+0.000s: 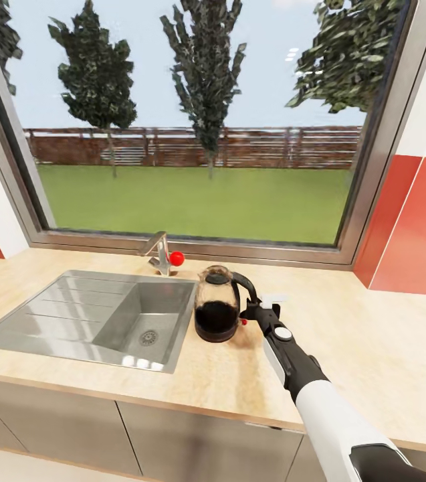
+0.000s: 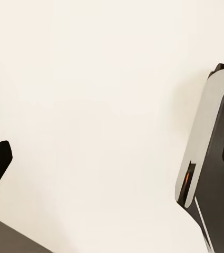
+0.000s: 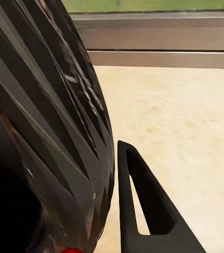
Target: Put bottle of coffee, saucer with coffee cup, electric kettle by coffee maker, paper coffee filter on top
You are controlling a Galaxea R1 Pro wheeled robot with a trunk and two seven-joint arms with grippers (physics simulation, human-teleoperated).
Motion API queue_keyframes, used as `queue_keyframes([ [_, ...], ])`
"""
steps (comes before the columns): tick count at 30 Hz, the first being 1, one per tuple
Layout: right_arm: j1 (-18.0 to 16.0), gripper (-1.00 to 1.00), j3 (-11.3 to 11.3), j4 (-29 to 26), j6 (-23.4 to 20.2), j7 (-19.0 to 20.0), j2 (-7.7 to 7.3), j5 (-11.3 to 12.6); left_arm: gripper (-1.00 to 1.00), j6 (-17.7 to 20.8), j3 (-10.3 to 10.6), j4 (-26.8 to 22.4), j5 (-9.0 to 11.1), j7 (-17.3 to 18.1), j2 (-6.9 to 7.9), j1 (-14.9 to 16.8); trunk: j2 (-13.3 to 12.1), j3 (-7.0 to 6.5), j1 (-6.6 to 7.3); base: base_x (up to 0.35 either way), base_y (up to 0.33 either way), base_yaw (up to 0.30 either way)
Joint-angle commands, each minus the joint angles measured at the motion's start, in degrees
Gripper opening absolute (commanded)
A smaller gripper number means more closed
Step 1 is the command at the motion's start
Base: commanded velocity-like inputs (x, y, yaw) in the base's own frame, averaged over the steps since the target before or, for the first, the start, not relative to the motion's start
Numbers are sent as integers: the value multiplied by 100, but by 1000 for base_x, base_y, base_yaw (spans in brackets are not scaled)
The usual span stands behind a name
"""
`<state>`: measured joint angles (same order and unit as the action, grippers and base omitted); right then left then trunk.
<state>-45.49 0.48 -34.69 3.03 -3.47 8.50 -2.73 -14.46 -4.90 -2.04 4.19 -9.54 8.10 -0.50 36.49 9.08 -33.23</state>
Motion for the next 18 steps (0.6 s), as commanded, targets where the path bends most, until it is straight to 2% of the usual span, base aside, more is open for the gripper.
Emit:
queue_keyframes([
  [1, -3, -100, 13, 15, 13, -20, 3, -8, 100, -13, -37, -13, 29, 14, -1, -3, 6, 9, -2, 0, 0, 0],
  [18, -4, -100, 41, 15, 7, -14, 3, -1, 100, -7, -30, -15, 35, 14, 14, -11, 6, 9, -2, 0, 0, 0],
])
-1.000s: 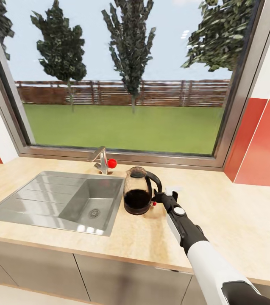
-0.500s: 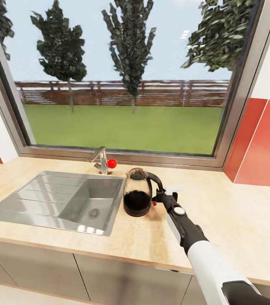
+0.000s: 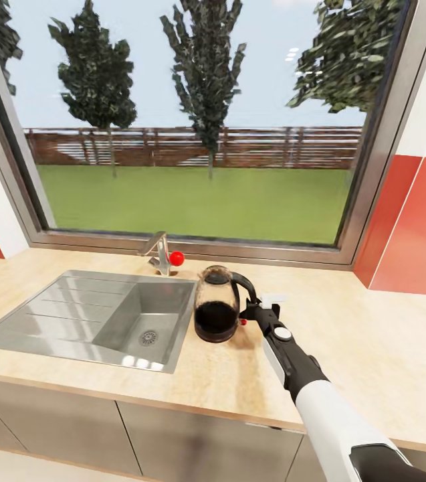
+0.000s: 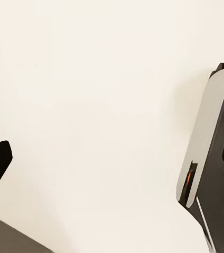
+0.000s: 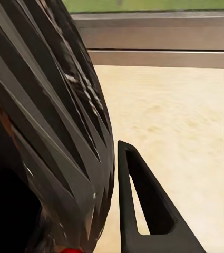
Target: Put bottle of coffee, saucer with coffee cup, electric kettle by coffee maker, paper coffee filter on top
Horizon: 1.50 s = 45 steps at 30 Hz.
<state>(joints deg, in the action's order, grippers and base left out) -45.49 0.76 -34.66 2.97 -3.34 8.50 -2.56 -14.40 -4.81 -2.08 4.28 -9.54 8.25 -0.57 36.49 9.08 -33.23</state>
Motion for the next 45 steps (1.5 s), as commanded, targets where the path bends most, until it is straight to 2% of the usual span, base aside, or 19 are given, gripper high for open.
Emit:
queue_keyframes([
  [1, -4, -100, 20, 12, 6, -26, 6, -17, 100, -12, -39, -11, 24, 14, -4, -4, 7, 9, -2, 0, 0, 0],
  [5, -4, -100, 21, -24, -5, -26, 22, -11, 100, -10, -37, -11, 21, 14, -7, -4, 7, 9, -2, 0, 0, 0],
  [10, -4, -100, 32, -778, -182, -18, 48, -6, 100, -10, -36, -11, 21, 14, -8, -4, 7, 9, -2, 0, 0, 0],
  [15, -4, -100, 46, -1521, -1262, 1, 70, 1, 100, -7, -37, -11, 21, 11, -8, -4, 7, 9, -2, 0, 0, 0],
  [20, -4, -100, 61, -2059, -1652, 9, 73, 9, 100, -2, -52, -11, 42, -23, -8, -4, 7, 9, -2, 0, 0, 0],
  [21, -2, -100, 116, -2080, -1673, 9, 73, 7, 100, -1, -67, -11, 46, -31, -8, -4, 7, 9, -2, 0, 0, 0],
  [22, -2, -100, 413, -2054, -1687, 9, 68, -4, 100, -1, -84, -11, 53, -43, -8, -4, 7, 9, -2, 0, 0, 0],
  [24, 3, -100, 747, -2053, -1693, 9, 59, -7, 100, -1, -95, -11, 57, -59, -8, -4, 7, 9, -2, 0, 0, 0],
  [26, 4, -100, 842, -2031, -1692, 9, 54, -13, 100, -1, -97, -11, 62, -63, -8, -4, 7, 9, -2, 0, 0, 0],
  [32, 13, -100, 889, -2012, -1686, 9, 46, 6, 100, -1, -95, -20, 71, -82, 22, -4, 7, 9, -2, -140, 100, 0],
  [39, 14, -100, 891, -2013, -1677, 9, 54, 24, 100, -1, -85, -29, 81, -68, -15, -3, 7, 9, -2, -93, 273, 0],
  [45, 14, -100, 891, -2010, -1677, 9, 56, 165, 100, -1, -90, -37, 82, -67, -17, 2, 7, 9, -2, -4, 299, 0],
])
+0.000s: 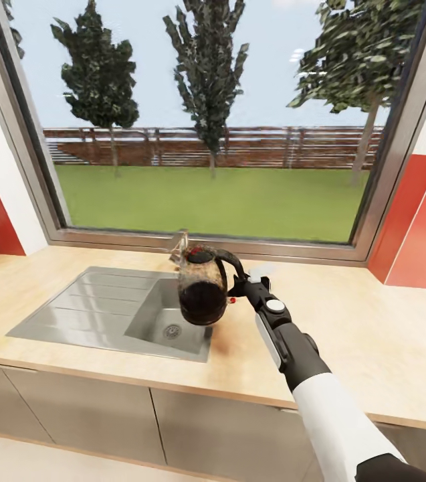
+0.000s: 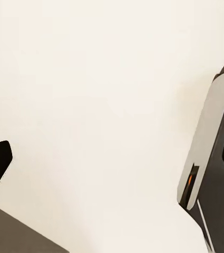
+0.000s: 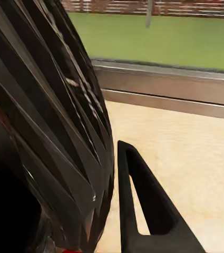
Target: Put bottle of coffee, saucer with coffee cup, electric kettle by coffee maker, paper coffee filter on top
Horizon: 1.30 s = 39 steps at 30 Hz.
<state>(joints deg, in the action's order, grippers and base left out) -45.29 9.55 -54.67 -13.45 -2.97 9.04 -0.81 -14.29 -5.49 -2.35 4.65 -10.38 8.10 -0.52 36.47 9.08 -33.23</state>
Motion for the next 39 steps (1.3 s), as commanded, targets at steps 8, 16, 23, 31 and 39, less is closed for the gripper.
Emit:
queue_keyframes([
  [8, -4, -100, 11, -9, -35, -28, 1, 120, 100, -12, -30, -20, 45, 18, -10, -1, 8, 8, -2, 0, 303, 0],
  [16, -1, -100, 22, -15, -35, -22, 15, 135, 100, -12, -31, -20, 45, 12, -10, -1, 8, 8, -2, 0, 303, 0],
  [23, 3, -100, 28, -9, -35, -19, 19, 142, 100, -12, -31, -20, 45, 10, -10, -1, 8, 8, -2, 0, 303, 0],
  [31, 3, -100, 29, -9, -34, -19, 19, 143, 100, -12, -31, -20, 45, 10, -10, -1, 8, 6, -2, 0, 303, 17],
  [39, 2, -100, 22, -4, -34, -19, 19, 143, 100, -12, -31, -20, 45, 11, -10, -1, 8, -45, -2, 0, 248, 137],
])
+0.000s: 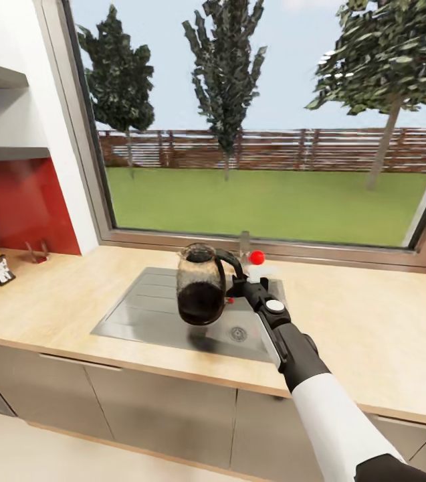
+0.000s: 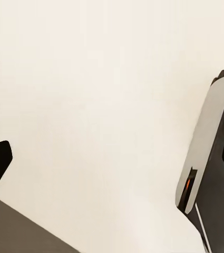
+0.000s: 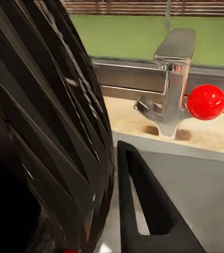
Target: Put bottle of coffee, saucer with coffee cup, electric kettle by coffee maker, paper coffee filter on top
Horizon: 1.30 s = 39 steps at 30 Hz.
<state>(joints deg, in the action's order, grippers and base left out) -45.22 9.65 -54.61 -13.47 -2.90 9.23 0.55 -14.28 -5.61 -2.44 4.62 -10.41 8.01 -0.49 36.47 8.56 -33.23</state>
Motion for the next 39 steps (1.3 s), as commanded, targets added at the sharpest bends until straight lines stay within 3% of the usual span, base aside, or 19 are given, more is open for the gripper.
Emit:
queue_keyframes([
  [1, -5, -100, 13, -10, -33, -27, 0, 7, 100, -14, -19, -10, 48, 14, -4, -3, 8, 1, -2, 0, 48, 136],
  [5, -4, -100, 23, -10, -30, -27, 4, 7, 100, -14, -19, -10, 48, 13, -36, -3, 8, -15, -2, 0, 20, 73],
  [12, -4, -100, 242, -28, -33, -27, 77, 24, 100, -14, -19, -10, 48, 13, -70, -3, 8, -18, -2, 0, 2, 67],
  [14, -4, -100, 252, -30, -33, -27, 77, 127, 100, -14, -19, -10, 48, 13, -70, -3, 8, -18, -2, 0, 0, 224],
  [17, -4, -100, 258, -32, -38, -33, 77, 564, 100, -14, -19, -10, 48, 13, -71, -3, 8, -18, -2, 0, 0, 253],
  [20, -4, -100, 264, -27, -46, -35, 77, 798, 100, -14, -16, -16, 48, 13, -71, -3, 8, -18, -2, 0, 0, 268],
  [39, -4, -100, 265, -23, -43, -35, 70, 859, 100, -14, -10, -28, 48, 13, -71, -3, 8, -18, -2, 37, 48, 273],
])
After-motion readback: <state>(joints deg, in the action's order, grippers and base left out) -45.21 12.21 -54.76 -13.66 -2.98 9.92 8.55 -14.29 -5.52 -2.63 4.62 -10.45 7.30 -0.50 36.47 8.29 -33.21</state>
